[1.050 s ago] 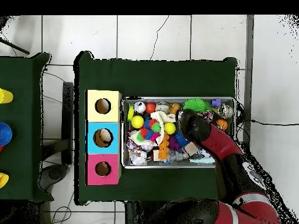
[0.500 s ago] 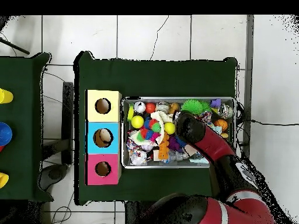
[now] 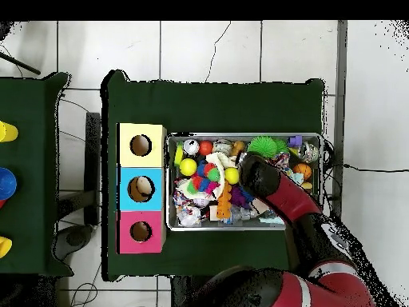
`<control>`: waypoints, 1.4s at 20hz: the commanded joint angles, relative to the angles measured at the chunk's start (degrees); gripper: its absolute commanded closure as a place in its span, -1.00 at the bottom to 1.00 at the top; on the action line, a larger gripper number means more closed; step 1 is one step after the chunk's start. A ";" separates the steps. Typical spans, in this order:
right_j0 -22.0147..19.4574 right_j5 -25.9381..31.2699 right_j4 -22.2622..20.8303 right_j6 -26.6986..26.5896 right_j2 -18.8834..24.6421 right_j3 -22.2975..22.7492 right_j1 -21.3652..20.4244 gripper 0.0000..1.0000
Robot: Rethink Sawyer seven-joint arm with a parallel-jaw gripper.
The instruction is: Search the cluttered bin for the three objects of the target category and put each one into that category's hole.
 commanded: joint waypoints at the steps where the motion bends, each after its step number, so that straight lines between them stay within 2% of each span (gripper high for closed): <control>1: 2.74 -3.86 4.71 20.19 3.51 4.69 -0.10 -1.00; 9: 9.10 3.92 9.14 19.21 -2.19 2.45 -2.25 -1.00; 13: 9.30 3.69 9.73 18.35 -1.65 1.85 -1.46 -1.00; 17: 8.43 2.71 9.95 17.27 -0.36 1.79 -0.87 -1.00; 23: 1.95 -2.02 6.82 14.28 6.58 1.53 3.15 -1.00; 28: -0.45 -4.01 4.40 12.50 8.68 0.68 5.83 -1.00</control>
